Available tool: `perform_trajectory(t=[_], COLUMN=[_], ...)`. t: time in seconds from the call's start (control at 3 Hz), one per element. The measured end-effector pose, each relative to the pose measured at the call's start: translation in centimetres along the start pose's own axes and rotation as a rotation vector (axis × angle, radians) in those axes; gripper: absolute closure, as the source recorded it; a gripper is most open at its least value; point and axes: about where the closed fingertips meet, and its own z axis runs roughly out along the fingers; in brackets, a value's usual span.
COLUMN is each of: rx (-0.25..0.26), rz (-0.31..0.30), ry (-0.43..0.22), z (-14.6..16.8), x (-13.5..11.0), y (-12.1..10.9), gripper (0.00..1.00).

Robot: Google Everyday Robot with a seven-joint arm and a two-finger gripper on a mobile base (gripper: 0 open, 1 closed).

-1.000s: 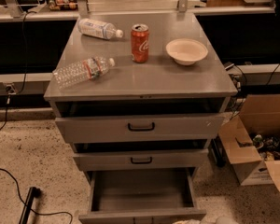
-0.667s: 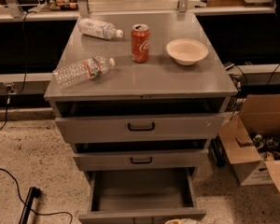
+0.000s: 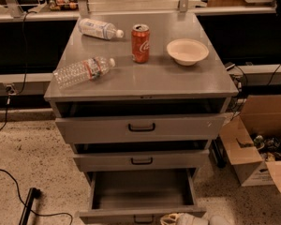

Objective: Close bottom drawer

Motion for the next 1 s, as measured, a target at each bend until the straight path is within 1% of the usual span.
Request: perform_trajectory(t=[0.67, 1.0], rx=[0.075, 0.102], rz=[-0.016, -0.031], ry=[-0.011, -0.023], z=[1.4, 2.9], x=[-0.3, -0.8], y=[-4.7, -8.3], gripper=[1.0, 1.0])
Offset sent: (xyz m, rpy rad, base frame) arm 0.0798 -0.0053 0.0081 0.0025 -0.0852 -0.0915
